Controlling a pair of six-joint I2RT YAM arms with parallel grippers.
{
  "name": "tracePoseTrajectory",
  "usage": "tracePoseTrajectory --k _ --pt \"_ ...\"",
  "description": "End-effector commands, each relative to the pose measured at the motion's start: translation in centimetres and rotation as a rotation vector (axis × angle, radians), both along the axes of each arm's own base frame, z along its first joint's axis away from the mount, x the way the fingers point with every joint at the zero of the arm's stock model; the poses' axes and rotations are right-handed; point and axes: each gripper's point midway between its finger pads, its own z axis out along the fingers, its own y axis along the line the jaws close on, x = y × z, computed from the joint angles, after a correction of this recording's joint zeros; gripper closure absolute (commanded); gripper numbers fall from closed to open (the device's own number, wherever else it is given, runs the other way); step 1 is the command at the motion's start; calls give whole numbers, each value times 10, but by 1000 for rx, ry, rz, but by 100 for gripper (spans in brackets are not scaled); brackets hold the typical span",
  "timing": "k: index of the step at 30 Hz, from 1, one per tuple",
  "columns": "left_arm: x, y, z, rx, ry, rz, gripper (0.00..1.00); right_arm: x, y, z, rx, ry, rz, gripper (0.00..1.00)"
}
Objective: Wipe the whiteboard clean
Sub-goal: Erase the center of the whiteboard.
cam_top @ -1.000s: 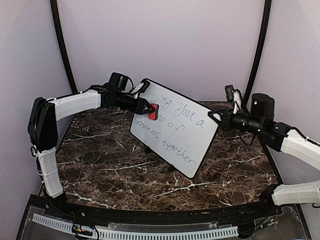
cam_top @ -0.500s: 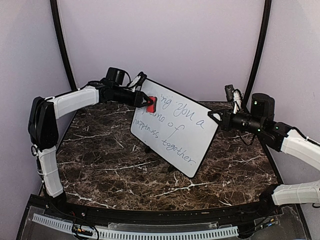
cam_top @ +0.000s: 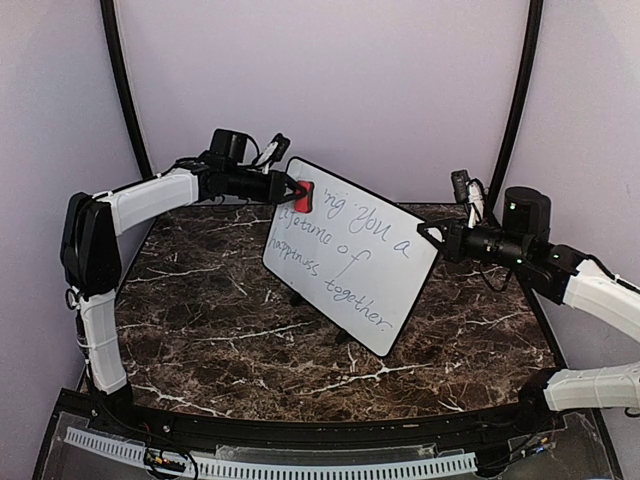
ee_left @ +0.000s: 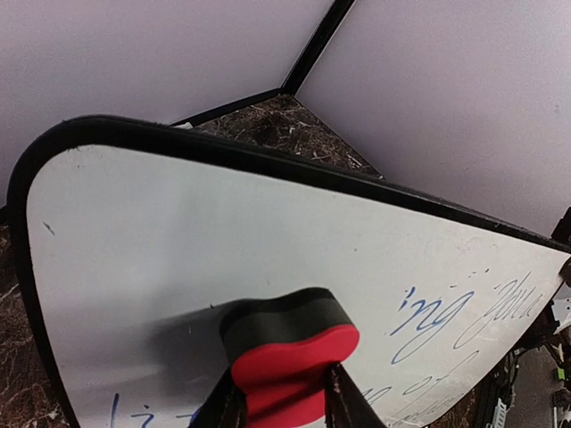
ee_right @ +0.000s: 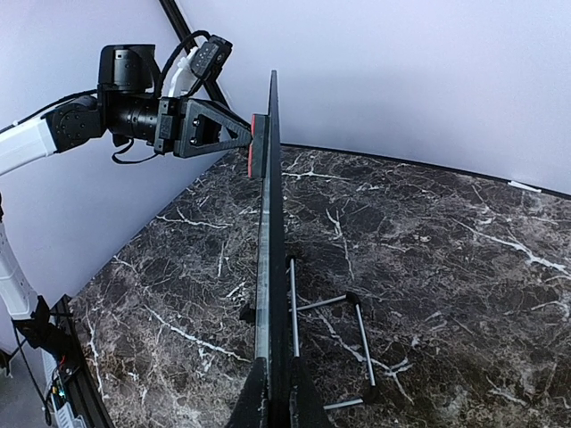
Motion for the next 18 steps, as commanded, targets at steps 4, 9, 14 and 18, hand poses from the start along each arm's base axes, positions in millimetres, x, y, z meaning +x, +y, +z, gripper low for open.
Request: tracePoseTrajectory --k 4,9,14,18 --pt "-38 -47 -23 1 32 -103 71 -23 16 -3 -63 -69 153 100" --pt "-48 -60 -25 -23 11 -128 71 -23 16 -7 -59 -66 154 100" --pt "-36 -55 -23 -14 -26 -75 72 -23 17 -5 -63 -68 159 100" --pt "-11 -34 -12 -18 -64 23 72 -23 16 -3 -64 -72 155 100"
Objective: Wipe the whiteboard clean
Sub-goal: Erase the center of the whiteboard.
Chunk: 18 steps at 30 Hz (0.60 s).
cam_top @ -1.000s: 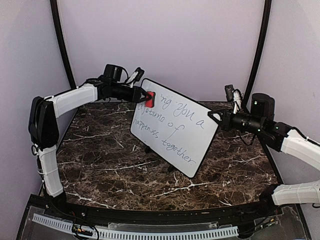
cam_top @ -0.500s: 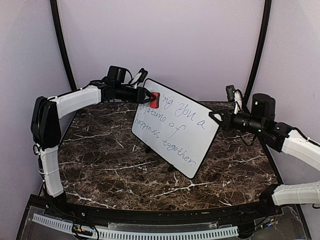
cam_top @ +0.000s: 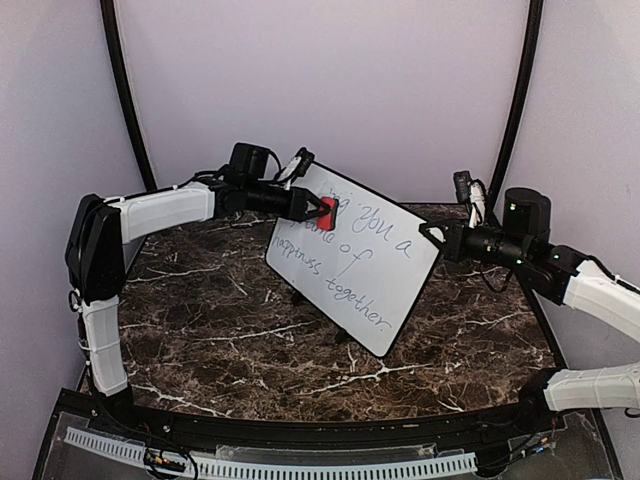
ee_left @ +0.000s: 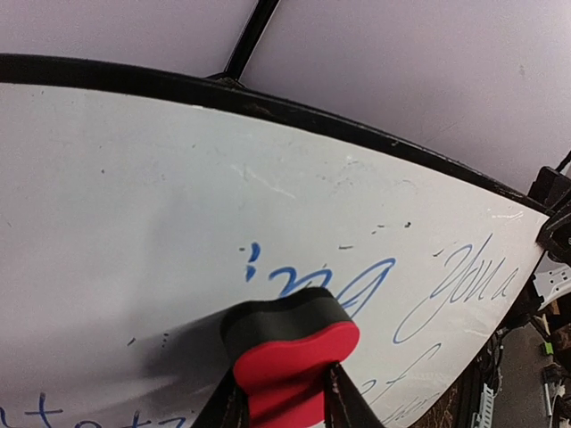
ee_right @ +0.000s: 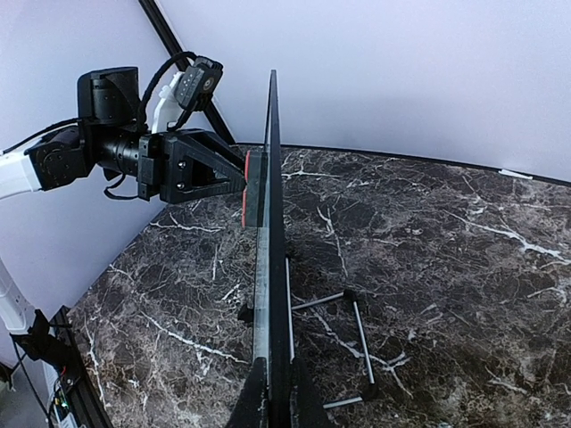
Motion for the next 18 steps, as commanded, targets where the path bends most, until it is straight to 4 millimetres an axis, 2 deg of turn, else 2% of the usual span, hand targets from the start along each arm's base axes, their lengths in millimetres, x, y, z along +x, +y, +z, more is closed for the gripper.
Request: tracePoseTrajectory --k 1,4,9,13,18 --pt "33 22 10 -8 -66 144 72 -26 21 0 -76 -105 197 100" --pt "49 35 20 -12 -110 191 71 -26 22 -1 -75 -103 200 100" --pt "62 40 29 -16 -144 208 71 -26 21 0 -75 -103 198 100" --pt "62 38 36 -30 -156 197 71 -26 21 -3 -73 -98 199 100" --pt "44 19 41 -43 -169 119 71 -26 23 -3 -73 -94 204 100"
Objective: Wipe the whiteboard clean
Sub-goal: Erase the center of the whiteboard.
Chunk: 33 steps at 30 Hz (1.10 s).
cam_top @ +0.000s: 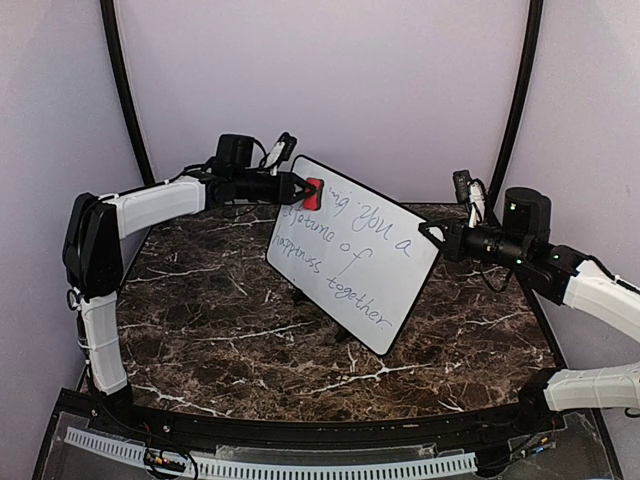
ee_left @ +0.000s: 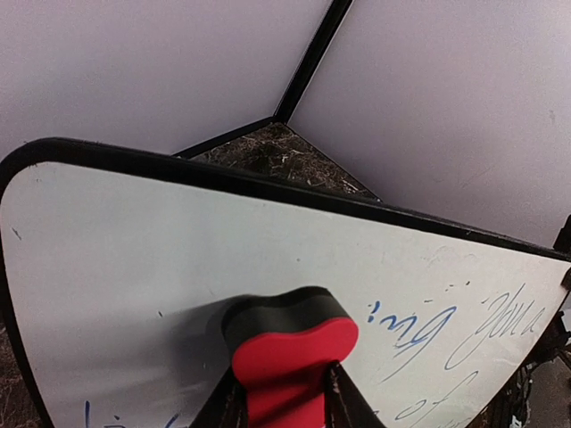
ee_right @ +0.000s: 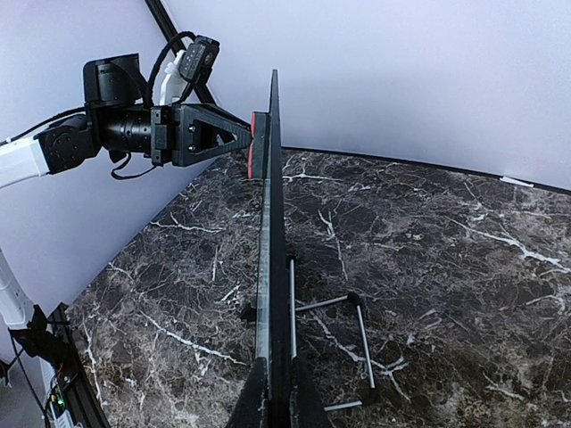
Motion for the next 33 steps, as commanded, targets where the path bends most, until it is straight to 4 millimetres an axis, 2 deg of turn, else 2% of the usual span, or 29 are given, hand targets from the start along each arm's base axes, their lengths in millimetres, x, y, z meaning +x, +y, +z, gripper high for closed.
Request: tracePoseTrajectory --k 1,9,17,21,28,33 --pt "-5 -21 19 -9 -89 -28 71 -26 22 -4 -68 -74 194 100" --pt "-34 -50 10 16 -98 -95 72 -26 23 -6 -73 -69 192 100" --pt "-45 -58 4 40 -102 -109 72 -25 25 -6 -74 -68 195 100" --pt "-34 -49 8 58 -123 -46 72 -24 25 -6 -78 -65 195 100" --pt "12 -7 28 69 -163 124 74 -24 25 -6 -83 -65 197 100" --pt "25 7 39 81 -189 152 74 -24 25 -7 -83 -64 199 100"
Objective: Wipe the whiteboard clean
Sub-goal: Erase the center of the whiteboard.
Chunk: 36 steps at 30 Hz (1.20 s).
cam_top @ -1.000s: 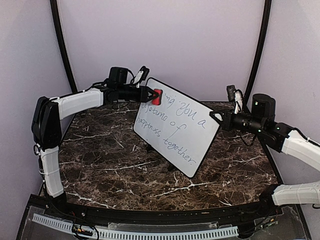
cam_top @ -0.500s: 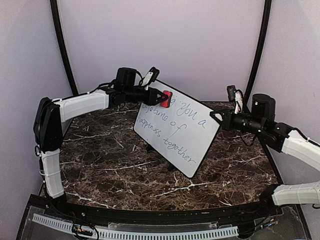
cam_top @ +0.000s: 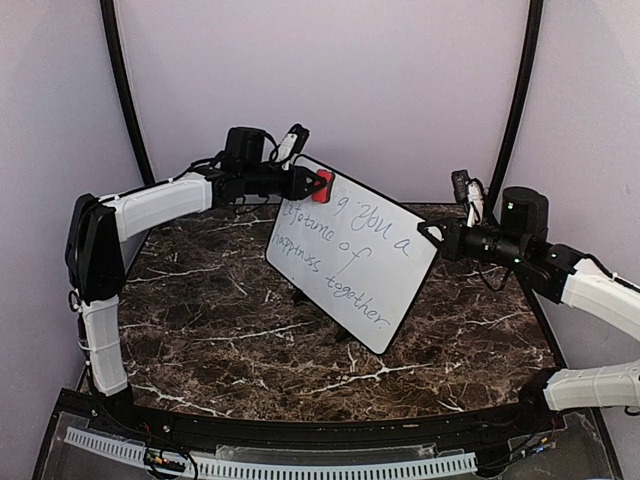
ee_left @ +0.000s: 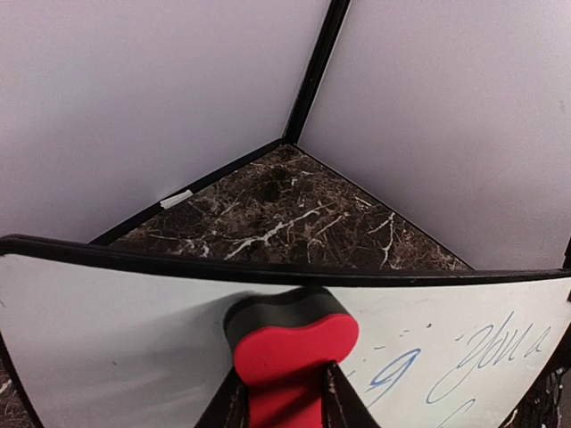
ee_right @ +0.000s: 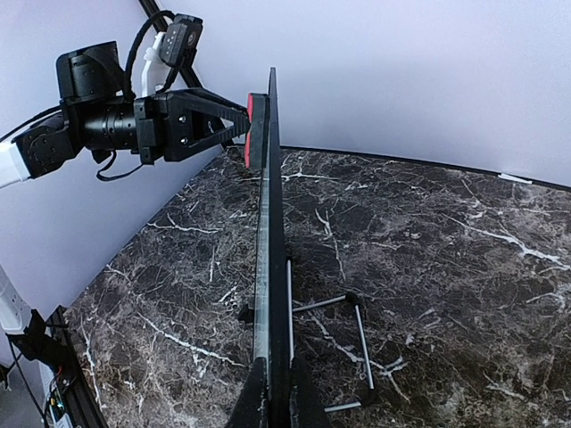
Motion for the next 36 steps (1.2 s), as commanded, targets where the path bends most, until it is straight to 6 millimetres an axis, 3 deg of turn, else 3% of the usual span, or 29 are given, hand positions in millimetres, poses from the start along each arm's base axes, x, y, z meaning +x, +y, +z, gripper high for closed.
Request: tracePoseTrajectory --k 1,7,14,21,25,36 --pt "32 30 23 29 -84 132 74 -28 25 -4 -81 -78 212 100" --pt "29 25 15 53 -72 99 74 -30 25 -3 -78 -80 214 100" --pt "1 -1 -7 115 -75 35 74 -30 24 -4 -80 -80 212 100" --pt "-19 -7 -15 80 -50 0 74 -30 24 -3 -80 -83 212 100" --pt "-32 -20 -15 86 -55 -31 74 -30 25 -4 -80 -81 213 100" --pt "-38 -38 -5 50 -61 -67 74 -31 25 -5 -80 -81 213 100"
